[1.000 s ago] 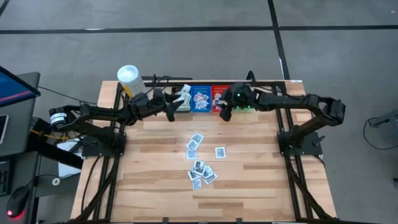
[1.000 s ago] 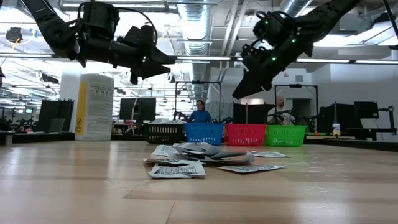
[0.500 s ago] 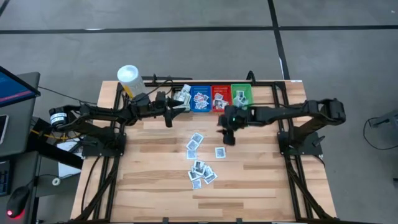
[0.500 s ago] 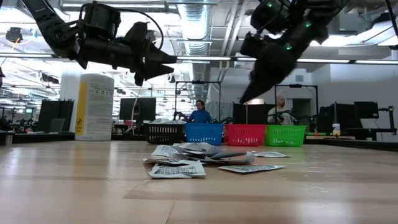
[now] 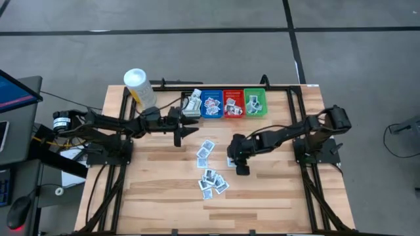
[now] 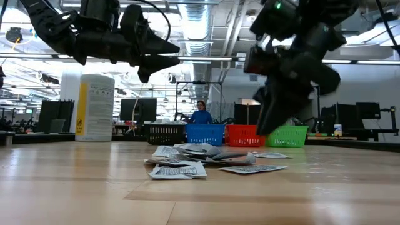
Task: Pick & Place First Aid Supplies
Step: Put the gray towelette pack in the red bin
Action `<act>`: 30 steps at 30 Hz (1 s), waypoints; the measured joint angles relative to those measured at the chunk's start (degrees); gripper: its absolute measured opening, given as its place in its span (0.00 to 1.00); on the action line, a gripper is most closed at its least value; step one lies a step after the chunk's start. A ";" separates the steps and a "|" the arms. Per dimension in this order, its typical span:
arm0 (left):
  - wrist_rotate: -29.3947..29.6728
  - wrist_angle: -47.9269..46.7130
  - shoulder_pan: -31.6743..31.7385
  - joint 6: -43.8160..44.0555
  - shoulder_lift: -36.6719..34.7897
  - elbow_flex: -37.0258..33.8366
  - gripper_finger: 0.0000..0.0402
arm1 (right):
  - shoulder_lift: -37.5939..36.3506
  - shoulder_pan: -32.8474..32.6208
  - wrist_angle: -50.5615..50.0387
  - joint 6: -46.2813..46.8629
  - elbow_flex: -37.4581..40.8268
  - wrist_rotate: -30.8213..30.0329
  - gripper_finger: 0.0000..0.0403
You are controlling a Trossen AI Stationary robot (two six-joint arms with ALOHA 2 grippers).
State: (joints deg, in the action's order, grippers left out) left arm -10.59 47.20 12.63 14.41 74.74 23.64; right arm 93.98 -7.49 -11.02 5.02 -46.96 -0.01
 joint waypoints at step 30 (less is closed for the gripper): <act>-0.20 -0.48 -0.68 1.57 0.00 0.00 0.46 | 11.95 -2.58 5.28 2.16 -0.48 -7.49 0.15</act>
State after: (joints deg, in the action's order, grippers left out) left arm -10.79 46.72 11.94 15.98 74.74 23.64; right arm 105.93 -10.07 -5.74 7.18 -47.44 -7.50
